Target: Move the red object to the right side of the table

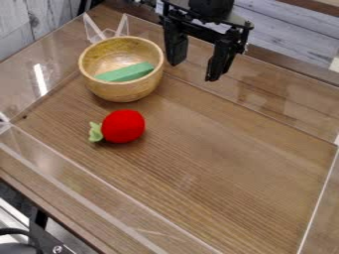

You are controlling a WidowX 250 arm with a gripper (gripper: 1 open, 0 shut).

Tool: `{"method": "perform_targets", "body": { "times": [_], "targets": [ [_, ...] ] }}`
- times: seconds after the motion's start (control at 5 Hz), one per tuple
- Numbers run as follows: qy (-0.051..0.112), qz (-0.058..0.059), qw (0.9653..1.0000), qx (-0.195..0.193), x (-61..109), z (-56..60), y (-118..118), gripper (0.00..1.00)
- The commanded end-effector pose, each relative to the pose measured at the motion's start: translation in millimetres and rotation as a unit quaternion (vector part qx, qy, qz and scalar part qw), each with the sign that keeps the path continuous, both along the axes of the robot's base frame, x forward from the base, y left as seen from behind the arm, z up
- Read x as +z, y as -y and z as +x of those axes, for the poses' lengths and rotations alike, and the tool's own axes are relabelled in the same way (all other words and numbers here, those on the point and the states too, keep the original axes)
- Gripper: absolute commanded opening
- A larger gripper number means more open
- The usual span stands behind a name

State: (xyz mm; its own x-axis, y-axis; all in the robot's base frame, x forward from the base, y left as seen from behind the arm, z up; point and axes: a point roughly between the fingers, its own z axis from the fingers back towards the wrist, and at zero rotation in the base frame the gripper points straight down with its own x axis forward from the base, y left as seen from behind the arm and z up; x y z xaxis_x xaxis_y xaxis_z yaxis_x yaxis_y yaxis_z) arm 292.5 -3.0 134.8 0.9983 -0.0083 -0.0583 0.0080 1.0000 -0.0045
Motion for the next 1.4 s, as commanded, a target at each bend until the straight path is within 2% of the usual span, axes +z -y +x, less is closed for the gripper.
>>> {"method": "perform_targets", "body": {
  "times": [0.0, 0.2, 0.4, 0.6, 0.8, 1.2],
  "targets": [
    [-0.008, -0.002, 0.9995, -0.029, -7.6, -10.4, -8, 1.0],
    [-0.009, -0.003, 0.9977, -0.068, -18.8, -30.2, -26, 1.0],
    [0.006, -0.001, 0.9957, -0.092, -24.6, -47.1, -48, 1.0],
    [0.014, 0.002, 0.995, -0.099, -30.4, -59.8, -67, 1.0],
    [0.018, -0.001, 0.995, -0.098, -36.9, -65.1, -71, 1.0],
    [0.026, -0.005, 0.9961, -0.085, -58.0, -62.7, -74, 1.0]
  ]
}}
